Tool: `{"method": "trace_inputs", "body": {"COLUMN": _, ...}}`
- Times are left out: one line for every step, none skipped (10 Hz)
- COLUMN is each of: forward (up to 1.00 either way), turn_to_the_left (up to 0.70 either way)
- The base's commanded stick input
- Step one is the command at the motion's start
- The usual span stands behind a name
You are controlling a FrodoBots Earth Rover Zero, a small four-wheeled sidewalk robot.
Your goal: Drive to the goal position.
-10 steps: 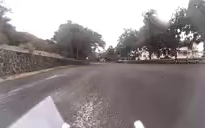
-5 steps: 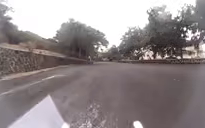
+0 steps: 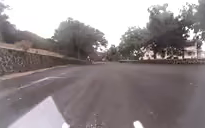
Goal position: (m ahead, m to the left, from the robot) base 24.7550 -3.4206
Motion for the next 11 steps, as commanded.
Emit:
{"method": "trace_inputs", "body": {"forward": 1.00, "turn_to_the_left": 0.00}}
{"method": "trace_inputs", "body": {"forward": 1.00, "turn_to_the_left": 0.00}}
{"method": "trace_inputs", "body": {"forward": 1.00, "turn_to_the_left": 0.00}}
{"method": "trace_inputs", "body": {"forward": 1.00, "turn_to_the_left": 0.00}}
{"method": "trace_inputs", "body": {"forward": 1.00, "turn_to_the_left": 0.00}}
{"method": "trace_inputs", "body": {"forward": 1.00, "turn_to_the_left": 0.00}}
{"method": "trace_inputs", "body": {"forward": 1.00, "turn_to_the_left": -0.01}}
{"method": "trace_inputs", "body": {"forward": 1.00, "turn_to_the_left": -0.14}}
{"method": "trace_inputs", "body": {"forward": 1.00, "turn_to_the_left": -0.26}}
{"method": "trace_inputs", "body": {"forward": 1.00, "turn_to_the_left": -0.08}}
{"method": "trace_inputs", "body": {"forward": 1.00, "turn_to_the_left": -0.22}}
